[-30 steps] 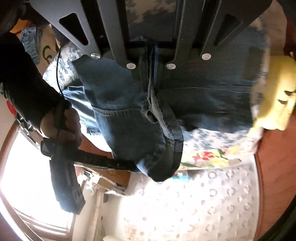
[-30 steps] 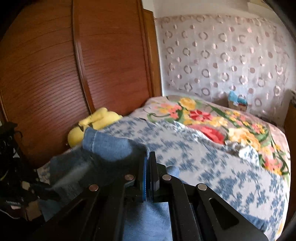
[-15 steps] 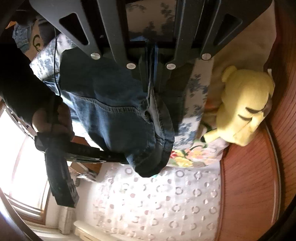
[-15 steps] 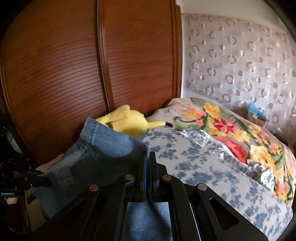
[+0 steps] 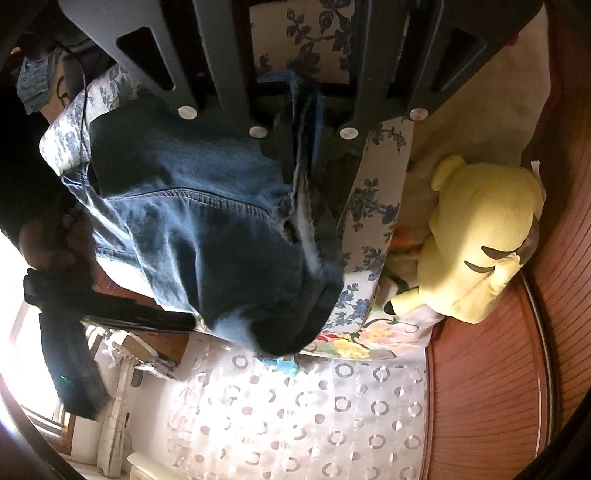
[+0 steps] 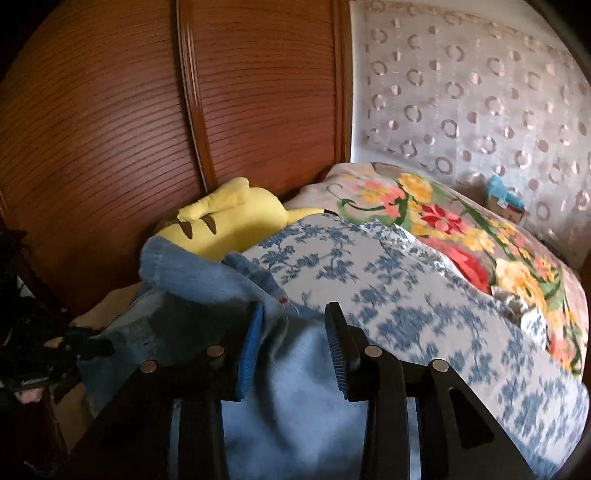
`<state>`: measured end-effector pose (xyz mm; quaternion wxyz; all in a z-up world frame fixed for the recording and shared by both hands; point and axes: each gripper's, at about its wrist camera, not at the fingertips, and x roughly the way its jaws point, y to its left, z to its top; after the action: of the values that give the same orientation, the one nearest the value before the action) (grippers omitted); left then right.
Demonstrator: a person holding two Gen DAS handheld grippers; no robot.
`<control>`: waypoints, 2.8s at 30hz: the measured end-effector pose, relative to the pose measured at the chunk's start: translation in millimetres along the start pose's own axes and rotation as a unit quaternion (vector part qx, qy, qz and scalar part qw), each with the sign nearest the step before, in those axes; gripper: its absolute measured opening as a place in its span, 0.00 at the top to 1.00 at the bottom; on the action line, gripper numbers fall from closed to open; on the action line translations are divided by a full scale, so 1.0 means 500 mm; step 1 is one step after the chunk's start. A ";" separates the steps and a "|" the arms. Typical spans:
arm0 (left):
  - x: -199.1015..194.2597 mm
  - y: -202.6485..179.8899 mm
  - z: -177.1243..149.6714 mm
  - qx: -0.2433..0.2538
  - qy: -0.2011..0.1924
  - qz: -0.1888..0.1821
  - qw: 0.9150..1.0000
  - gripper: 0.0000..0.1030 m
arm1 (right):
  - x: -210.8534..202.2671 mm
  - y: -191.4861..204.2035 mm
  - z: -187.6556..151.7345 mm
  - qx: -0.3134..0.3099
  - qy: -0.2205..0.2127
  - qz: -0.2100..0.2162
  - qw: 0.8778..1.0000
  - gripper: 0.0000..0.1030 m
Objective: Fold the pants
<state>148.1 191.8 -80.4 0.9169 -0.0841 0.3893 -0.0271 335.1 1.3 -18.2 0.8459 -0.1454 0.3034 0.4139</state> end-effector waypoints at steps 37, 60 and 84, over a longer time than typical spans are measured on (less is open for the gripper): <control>0.060 -0.024 0.004 0.015 -0.006 0.021 1.000 0.95 | -0.271 0.077 -0.285 0.126 0.033 -0.013 0.991 0.65; -0.024 0.006 -0.017 -0.006 -0.030 0.059 0.998 0.97 | -0.269 0.062 -0.321 0.099 0.030 0.044 0.994 0.98; 0.036 -0.214 0.043 0.073 -0.028 -0.042 0.996 0.22 | -0.354 -0.030 -0.387 0.171 -0.014 -0.025 0.985 0.98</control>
<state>177.8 87.3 -59.5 0.9292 -0.0343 0.3563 -0.0913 187.0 -212.6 -55.9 0.8725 -0.0002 0.3545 0.3363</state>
